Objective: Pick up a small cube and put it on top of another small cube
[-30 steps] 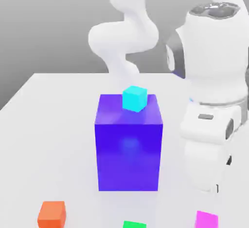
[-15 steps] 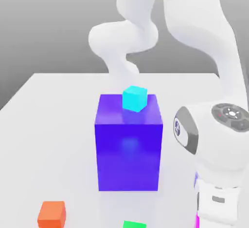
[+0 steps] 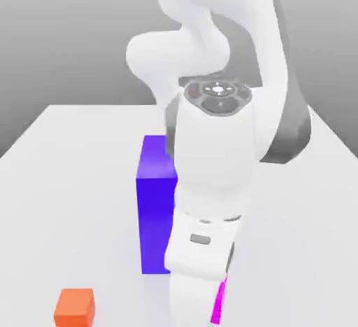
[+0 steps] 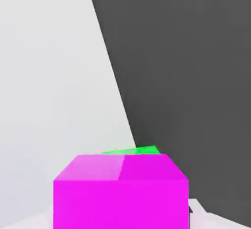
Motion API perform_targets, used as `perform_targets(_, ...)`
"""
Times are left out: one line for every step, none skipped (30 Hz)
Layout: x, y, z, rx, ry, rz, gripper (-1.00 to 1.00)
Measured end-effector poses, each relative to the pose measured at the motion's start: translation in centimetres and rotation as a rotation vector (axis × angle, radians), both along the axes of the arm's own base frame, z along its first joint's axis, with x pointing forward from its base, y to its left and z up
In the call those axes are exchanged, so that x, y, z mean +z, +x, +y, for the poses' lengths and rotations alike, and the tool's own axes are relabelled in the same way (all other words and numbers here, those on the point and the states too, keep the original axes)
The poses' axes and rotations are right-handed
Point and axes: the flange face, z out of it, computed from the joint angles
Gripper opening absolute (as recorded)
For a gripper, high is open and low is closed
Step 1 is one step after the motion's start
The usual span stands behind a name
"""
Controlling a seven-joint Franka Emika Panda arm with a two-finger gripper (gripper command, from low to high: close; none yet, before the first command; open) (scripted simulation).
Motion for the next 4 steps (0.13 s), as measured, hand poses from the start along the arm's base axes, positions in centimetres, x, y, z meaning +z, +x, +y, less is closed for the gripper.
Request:
perform_targets(-1.52, -0.05, -0.16, -0.001, 0.0, 0.001, 1.0)
perform_targets(-1.53, -0.05, -0.16, -0.001, 0.0, 0.001, 1.0)
perform_targets(-1.53, -0.05, -0.16, -0.001, 0.0, 0.001, 1.0)
perform_targets(-1.53, -0.05, -0.16, -0.001, 0.0, 0.001, 1.0)
